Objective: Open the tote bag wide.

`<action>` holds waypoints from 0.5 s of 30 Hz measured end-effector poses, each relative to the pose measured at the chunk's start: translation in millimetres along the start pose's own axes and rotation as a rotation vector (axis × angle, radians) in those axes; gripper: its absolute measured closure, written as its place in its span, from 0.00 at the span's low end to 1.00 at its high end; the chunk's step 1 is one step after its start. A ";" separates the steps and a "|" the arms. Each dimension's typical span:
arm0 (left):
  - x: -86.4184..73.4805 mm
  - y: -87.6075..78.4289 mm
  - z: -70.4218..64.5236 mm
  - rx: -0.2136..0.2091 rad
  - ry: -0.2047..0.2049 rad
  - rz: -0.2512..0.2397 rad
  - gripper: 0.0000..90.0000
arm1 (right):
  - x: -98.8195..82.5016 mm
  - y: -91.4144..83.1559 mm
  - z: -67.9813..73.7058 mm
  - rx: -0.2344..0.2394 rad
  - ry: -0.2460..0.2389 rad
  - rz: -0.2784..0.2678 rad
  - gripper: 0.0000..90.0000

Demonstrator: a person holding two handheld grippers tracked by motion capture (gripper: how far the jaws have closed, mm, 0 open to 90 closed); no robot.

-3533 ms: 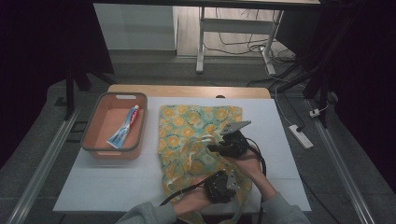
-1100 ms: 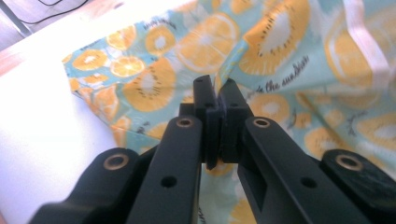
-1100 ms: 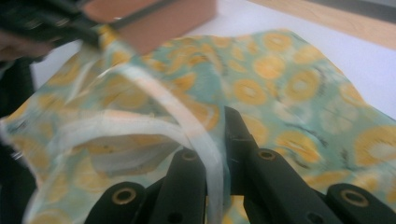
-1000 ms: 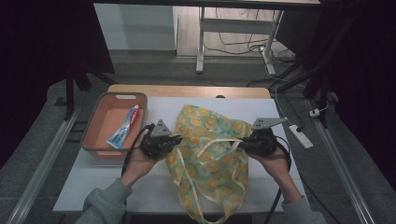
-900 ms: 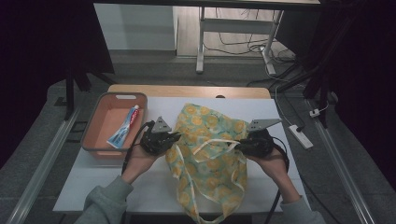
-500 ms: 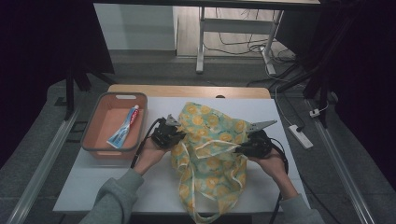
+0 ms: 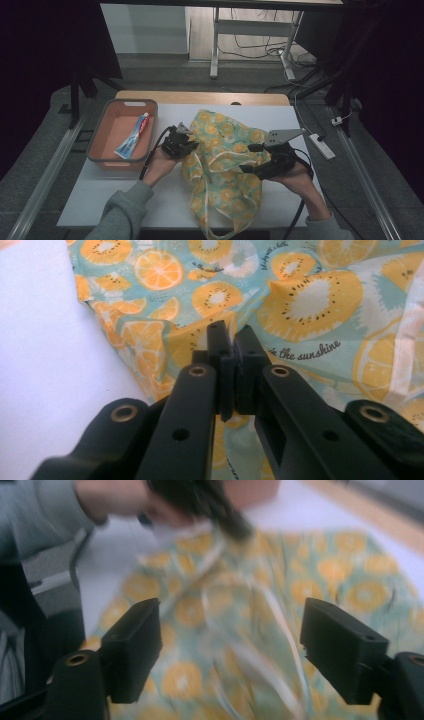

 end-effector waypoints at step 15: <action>0.3 -8.5 -4.9 -0.031 0.025 -0.023 0.97 | -4.6 122.8 -20.7 -0.077 -0.043 0.316 0.30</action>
Point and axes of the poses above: each handheld gripper's, and its own axes: y roughly forward along the jaws, x roughly out of its top, z roughly to its left, the point moved 3 cm from there along y, roughly forward along the jaws, and after that the axes turned 5 degrees about -y, right-handed, at the moved point
